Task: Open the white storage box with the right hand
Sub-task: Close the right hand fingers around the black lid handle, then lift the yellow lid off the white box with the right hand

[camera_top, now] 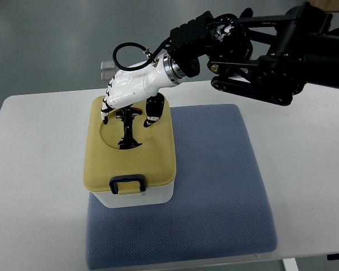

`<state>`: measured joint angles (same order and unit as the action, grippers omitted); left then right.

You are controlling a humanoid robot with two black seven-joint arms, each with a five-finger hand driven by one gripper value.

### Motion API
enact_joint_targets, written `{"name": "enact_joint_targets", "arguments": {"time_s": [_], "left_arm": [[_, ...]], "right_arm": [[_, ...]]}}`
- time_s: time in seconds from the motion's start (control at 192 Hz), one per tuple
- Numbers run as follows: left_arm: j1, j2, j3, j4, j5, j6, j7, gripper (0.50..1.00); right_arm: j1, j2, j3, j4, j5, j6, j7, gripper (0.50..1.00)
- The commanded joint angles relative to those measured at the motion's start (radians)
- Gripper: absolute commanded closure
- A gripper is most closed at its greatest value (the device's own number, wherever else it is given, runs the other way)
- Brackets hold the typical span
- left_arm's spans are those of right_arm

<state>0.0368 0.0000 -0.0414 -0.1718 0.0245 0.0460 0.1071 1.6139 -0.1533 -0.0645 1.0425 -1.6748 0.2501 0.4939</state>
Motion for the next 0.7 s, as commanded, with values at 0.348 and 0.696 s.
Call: {"name": "enact_joint_targets", "arguments": {"time_s": [0.348, 0.696], "left_arm": [[0.000, 0.000, 0.000, 0.000, 0.000, 0.000, 0.000, 0.500], [0.000, 0.000, 0.000, 0.000, 0.000, 0.000, 0.000, 0.500]], "right_arm": [[0.003, 0.005, 0.015, -0.006, -0.005, -0.002, 0.006, 1.000], [0.023, -0.025, 0.157, -0.006, 0.024, 0.020, 0.012, 1.000]]}}
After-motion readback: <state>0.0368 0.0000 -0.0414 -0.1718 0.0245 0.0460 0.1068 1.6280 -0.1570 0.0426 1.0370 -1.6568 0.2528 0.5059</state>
